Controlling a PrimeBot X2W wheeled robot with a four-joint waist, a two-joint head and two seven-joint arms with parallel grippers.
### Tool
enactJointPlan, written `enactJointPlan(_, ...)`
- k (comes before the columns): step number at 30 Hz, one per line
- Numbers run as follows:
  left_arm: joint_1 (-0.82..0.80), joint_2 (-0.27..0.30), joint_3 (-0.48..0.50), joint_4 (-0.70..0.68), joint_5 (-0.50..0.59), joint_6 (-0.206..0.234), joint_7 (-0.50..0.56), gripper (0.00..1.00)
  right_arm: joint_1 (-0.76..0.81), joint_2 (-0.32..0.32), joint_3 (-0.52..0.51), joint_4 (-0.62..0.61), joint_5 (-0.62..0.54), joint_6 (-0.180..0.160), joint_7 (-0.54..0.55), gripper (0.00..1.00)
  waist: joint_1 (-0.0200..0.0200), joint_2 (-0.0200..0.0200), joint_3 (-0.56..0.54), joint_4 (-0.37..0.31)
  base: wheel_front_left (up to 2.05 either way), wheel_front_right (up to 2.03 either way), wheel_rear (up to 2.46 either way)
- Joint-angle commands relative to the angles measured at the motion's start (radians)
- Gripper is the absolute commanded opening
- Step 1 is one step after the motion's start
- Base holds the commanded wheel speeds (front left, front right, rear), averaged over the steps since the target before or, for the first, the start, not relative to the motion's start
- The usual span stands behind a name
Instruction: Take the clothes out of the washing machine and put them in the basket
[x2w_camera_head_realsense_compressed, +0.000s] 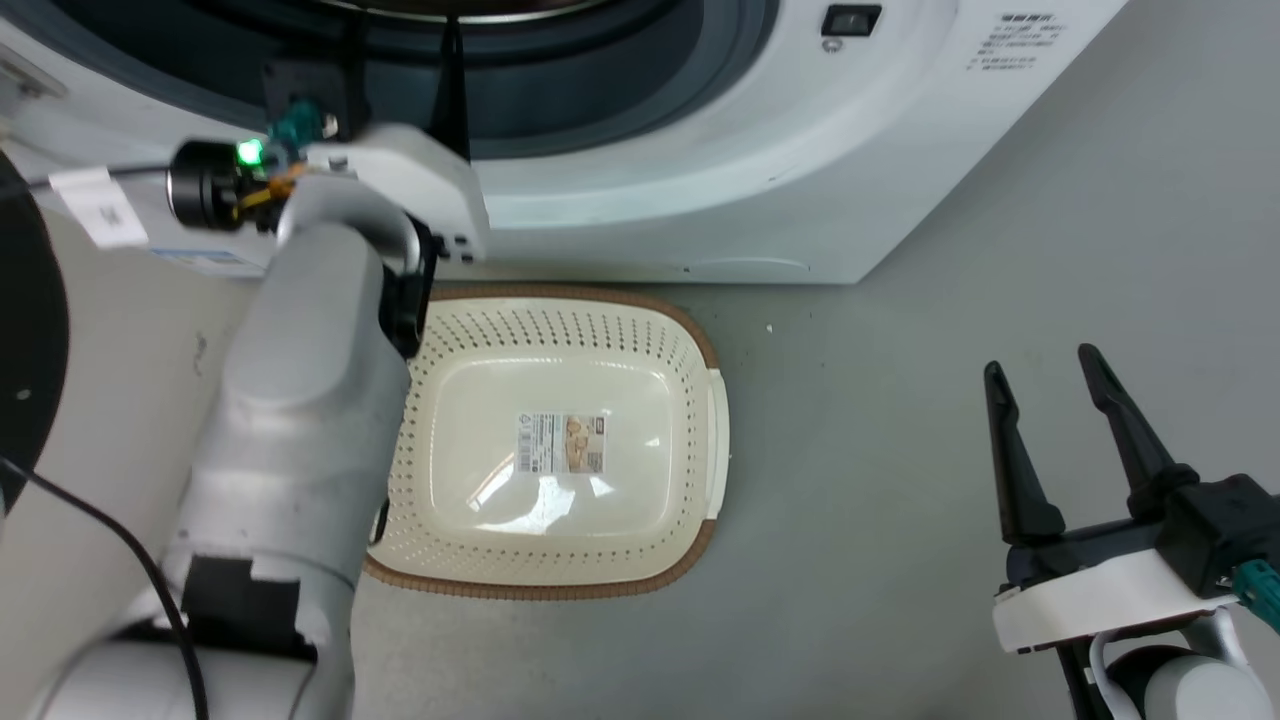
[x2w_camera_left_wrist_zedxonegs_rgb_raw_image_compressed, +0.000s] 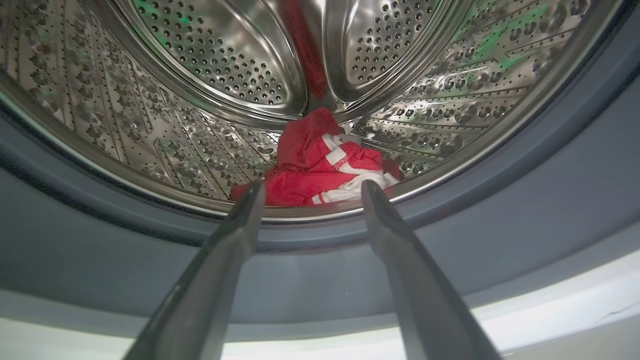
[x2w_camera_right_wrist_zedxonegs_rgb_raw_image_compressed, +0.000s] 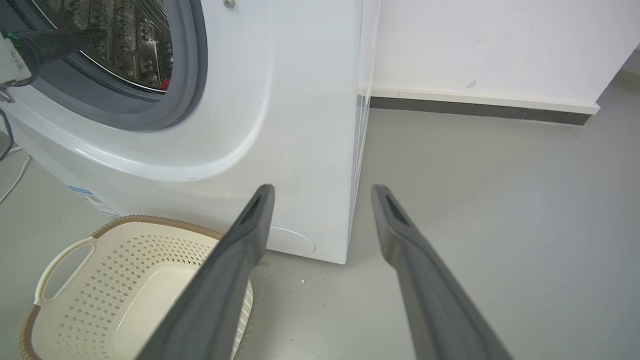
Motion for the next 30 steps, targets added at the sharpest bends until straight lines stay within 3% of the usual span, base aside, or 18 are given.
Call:
enactJointPlan(1, -0.04, 0.006, -0.004, 0.024, 0.005, -0.004, 0.003, 1.0, -0.016, 0.002, 0.01, -0.007, 0.005, -0.001, 0.003, 1.0, -0.0002, 0.0, 0.035, -0.011, 0.0, 0.0, 0.0)
enactJointPlan(15, -0.398, 0.138, -0.026, 0.244, 0.021, -0.039, 0.103, 1.0, -0.053, 0.002, 0.116, -0.003, 0.048, -0.001, -0.044, 1.0, -0.0002, 0.0, 0.183, -0.15, 0.0, 0.0, 0.0)
enactJointPlan(30, -0.645, 0.273, -0.078, 0.338, 0.049, -0.072, 0.367, 1.0, -0.07, 0.002, 0.228, 0.036, 0.105, -0.001, -0.094, 1.0, -0.0002, 0.0, 0.29, -0.287, 0.0, 0.0, 0.0)
